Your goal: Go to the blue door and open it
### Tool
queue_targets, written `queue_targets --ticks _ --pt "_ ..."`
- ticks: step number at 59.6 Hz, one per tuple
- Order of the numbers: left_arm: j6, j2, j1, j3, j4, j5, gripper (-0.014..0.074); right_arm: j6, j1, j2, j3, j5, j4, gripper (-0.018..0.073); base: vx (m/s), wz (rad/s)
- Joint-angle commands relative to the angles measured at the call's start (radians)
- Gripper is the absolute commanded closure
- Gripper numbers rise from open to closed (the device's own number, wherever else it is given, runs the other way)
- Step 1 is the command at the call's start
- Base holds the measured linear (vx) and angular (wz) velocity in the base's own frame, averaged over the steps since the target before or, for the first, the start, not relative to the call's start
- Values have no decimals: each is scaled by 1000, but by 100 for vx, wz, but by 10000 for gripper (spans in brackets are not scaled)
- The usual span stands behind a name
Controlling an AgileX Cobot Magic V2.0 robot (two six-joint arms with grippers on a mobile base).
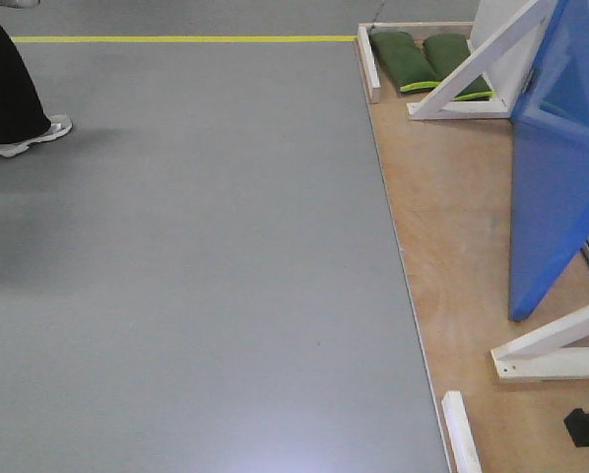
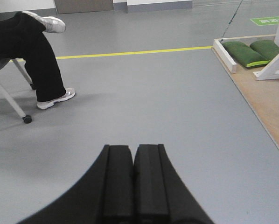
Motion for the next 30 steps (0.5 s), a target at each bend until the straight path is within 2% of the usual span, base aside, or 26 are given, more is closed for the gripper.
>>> queue_targets --ticks 1,30 --pt "-3 -14 1 4 0 -78 526 0 -5 -15 19 -90 -3 554 44 -2" --pt "-3 -14 1 4 0 -78 526 0 -5 -15 19 -90 -3 554 42 -3"
